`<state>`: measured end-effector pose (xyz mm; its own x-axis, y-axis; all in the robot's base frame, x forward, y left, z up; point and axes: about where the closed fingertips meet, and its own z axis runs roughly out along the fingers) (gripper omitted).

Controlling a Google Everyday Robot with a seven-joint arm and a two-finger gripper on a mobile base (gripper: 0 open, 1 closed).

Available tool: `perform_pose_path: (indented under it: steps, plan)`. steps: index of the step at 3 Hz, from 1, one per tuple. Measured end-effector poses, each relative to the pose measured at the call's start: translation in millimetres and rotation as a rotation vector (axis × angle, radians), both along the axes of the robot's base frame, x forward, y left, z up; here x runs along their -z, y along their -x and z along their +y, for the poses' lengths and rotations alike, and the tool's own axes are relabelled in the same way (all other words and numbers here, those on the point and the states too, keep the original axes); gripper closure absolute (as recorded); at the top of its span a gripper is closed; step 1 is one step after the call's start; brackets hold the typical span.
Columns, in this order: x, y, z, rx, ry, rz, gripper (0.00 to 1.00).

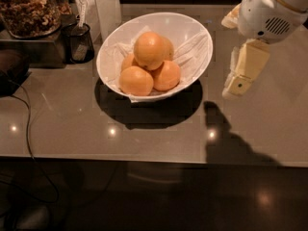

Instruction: Pick orange from white bowl

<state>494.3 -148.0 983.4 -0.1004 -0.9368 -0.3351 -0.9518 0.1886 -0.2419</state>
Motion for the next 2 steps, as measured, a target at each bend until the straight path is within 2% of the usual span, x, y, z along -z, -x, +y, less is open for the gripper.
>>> perform_pose_path:
  steps: [1, 2]
  plan:
    - [0.0, 0.0, 0.0, 0.0, 0.0, 0.0, 0.0]
    - [2.2, -19.8, 13.5, -0.024, -0.045, 0.008, 0.0]
